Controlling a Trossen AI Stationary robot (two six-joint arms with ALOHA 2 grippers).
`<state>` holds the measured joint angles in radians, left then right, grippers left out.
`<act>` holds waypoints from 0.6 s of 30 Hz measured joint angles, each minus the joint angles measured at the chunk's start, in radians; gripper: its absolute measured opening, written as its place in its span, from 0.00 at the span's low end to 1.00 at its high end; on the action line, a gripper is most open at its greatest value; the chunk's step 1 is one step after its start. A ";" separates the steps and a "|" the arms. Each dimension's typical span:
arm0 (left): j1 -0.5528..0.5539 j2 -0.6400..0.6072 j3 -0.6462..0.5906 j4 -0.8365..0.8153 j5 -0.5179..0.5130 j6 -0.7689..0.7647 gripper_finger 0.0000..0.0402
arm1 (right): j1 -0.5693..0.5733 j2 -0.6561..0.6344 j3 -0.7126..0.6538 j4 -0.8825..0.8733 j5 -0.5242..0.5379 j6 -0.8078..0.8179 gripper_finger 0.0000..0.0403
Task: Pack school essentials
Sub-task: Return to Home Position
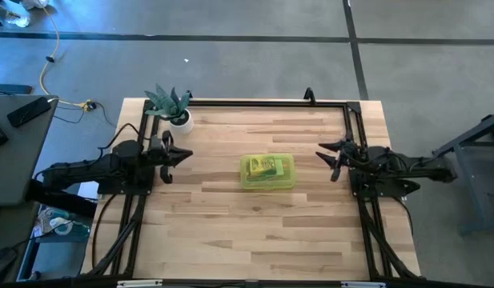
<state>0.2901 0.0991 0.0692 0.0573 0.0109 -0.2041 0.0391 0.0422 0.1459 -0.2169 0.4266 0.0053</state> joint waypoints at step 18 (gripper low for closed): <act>-0.005 0.003 -0.056 -0.044 -0.070 -0.027 0.01 | 0.000 -0.033 -0.031 -0.073 -0.113 0.069 0.37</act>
<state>0.2852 0.1020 0.0135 0.0134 -0.0590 -0.2312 0.0395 0.0090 0.1154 -0.2902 0.3135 0.0747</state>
